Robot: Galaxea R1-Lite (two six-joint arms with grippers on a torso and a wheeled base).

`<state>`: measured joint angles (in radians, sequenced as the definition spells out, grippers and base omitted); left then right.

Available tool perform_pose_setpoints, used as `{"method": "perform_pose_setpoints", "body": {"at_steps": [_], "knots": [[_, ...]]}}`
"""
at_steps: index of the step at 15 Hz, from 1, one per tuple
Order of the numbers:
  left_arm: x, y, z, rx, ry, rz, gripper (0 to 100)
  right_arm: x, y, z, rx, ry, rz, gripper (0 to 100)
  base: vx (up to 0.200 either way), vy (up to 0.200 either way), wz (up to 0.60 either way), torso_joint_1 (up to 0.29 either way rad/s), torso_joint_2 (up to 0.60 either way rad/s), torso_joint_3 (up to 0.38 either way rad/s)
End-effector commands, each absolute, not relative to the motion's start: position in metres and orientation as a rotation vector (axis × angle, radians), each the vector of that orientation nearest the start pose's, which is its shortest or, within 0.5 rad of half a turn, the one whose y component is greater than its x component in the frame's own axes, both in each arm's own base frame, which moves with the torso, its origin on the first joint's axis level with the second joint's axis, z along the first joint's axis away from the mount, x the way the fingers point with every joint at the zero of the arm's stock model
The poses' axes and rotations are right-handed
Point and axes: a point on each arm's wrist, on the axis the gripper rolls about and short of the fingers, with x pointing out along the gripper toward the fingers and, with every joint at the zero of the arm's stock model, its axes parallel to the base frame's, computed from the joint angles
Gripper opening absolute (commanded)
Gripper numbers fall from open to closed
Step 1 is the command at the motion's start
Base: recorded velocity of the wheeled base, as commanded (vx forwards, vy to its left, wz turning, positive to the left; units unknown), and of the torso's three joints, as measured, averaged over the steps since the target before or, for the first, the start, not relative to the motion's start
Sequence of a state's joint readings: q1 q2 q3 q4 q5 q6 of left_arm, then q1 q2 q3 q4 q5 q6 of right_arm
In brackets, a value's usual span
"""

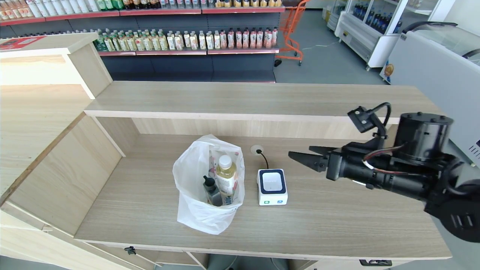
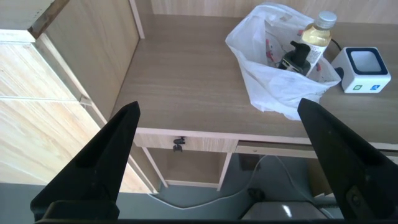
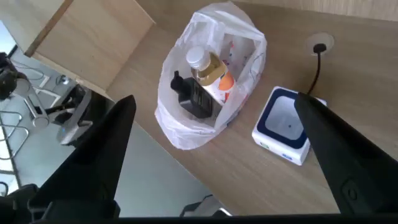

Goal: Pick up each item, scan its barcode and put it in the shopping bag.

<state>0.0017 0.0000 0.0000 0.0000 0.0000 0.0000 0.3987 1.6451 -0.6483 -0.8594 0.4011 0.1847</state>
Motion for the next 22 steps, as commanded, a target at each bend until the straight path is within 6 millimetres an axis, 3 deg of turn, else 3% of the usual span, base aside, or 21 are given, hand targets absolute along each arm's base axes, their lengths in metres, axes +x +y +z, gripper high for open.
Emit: {"method": "perform_pose_setpoints", "body": {"at_steps": [1,3,6,10,15,16,22], "knots": [[-0.023,0.000,0.076,0.000,0.002,0.002,100,0.069,0.020,0.143,0.100,0.165,0.435,100,0.000,0.000,0.00,0.000,0.00,0.000],[-0.023,0.000,0.076,0.000,0.002,0.003,100,0.023,0.005,0.112,0.093,0.124,0.215,100,0.000,0.000,0.00,0.000,0.00,0.000],[-0.023,0.000,0.076,0.000,0.002,0.002,100,-0.016,0.001,0.077,0.097,0.099,0.075,100,0.000,0.000,0.00,0.000,0.00,0.000],[-0.023,0.000,0.076,0.000,0.002,0.003,100,-0.023,0.001,0.078,0.018,-0.020,0.039,100,0.000,0.000,0.00,0.000,0.00,0.000],[-0.023,0.000,0.076,0.000,0.002,0.002,100,-0.023,0.000,0.077,0.051,-0.017,-0.004,100,0.000,0.000,0.00,0.000,0.00,0.000],[-0.023,0.000,0.076,0.000,0.002,0.002,100,-0.023,0.000,0.077,0.048,-0.014,-0.017,0,0.000,0.000,0.00,0.000,0.00,0.000],[-0.023,0.000,0.076,0.000,0.002,0.002,100,-0.023,0.000,0.077,0.057,-0.016,-0.018,0,0.000,0.000,0.00,0.000,0.00,0.000]]}}
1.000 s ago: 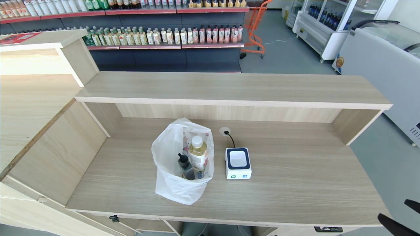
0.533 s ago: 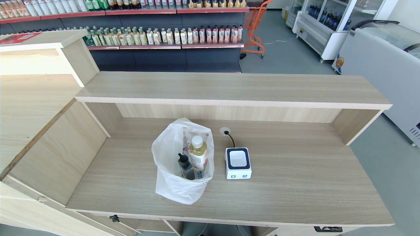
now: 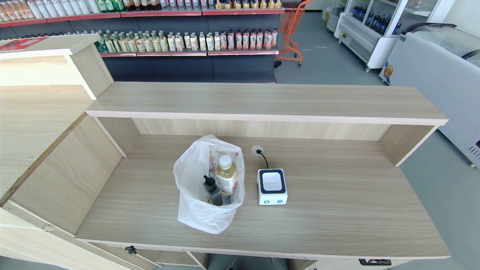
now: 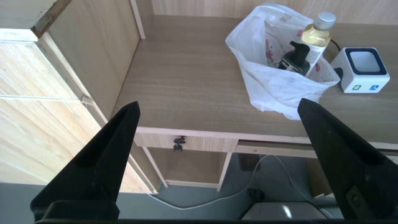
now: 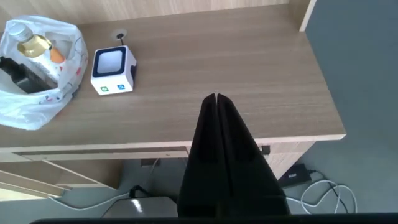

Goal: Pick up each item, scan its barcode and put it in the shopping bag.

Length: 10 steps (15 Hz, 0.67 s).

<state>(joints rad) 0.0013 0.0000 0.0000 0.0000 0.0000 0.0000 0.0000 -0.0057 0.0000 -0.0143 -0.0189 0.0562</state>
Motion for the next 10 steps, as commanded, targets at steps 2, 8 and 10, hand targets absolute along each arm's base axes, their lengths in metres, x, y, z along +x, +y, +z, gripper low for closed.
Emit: {"method": "perform_pose_setpoints", "body": {"at_steps": [2,8,10], "knots": [[-0.0227,0.0000,0.0755,0.000,0.002,0.002,100,-0.0228,-0.0004,0.0771,0.057,-0.016,-0.018,0,0.000,0.000,0.00,0.000,0.00,0.000],[-0.0218,0.0000,0.0758,0.000,0.014,0.002,100,-0.0228,-0.0004,0.0769,0.057,-0.014,-0.020,0,0.000,0.000,0.00,0.000,0.00,0.000],[-0.0228,0.0000,0.0755,0.005,0.000,0.002,100,-0.0228,-0.0004,0.0771,0.057,-0.016,-0.020,0,0.000,-0.200,0.00,-0.002,0.00,0.007]]}}
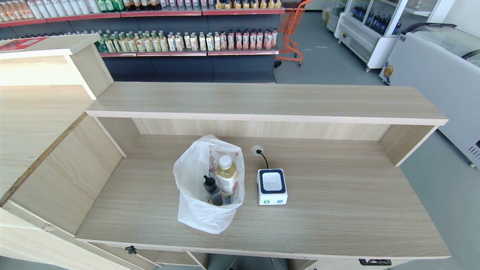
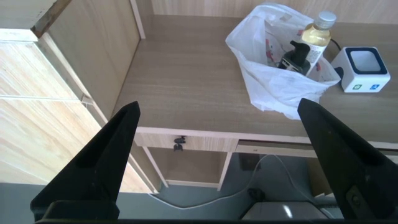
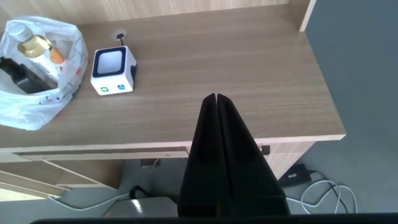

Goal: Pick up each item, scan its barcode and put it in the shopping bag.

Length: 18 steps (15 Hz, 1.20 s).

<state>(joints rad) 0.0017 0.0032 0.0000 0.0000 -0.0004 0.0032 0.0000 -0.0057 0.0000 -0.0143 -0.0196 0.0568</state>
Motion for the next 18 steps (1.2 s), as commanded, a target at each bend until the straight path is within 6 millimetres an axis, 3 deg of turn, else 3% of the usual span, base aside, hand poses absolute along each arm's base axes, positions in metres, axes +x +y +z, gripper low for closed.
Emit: {"method": "perform_pose_setpoints", "body": {"at_steps": [1,3,18], "knots": [[-0.0227,0.0000,0.0755,0.005,0.002,0.002,100,-0.0228,-0.0004,0.0769,0.057,-0.014,-0.020,0,0.000,-0.200,0.00,-0.007,0.00,0.002],[-0.0228,0.0000,0.0755,-0.002,0.000,0.002,100,-0.0228,-0.0004,0.0769,0.057,-0.014,-0.020,0,0.000,-0.200,0.00,0.000,0.00,-0.002],[-0.0227,0.0000,0.0755,0.000,0.002,0.002,100,-0.0228,-0.0005,0.0769,0.049,-0.014,-0.018,0,0.000,0.000,0.00,0.000,0.00,0.000]]}}
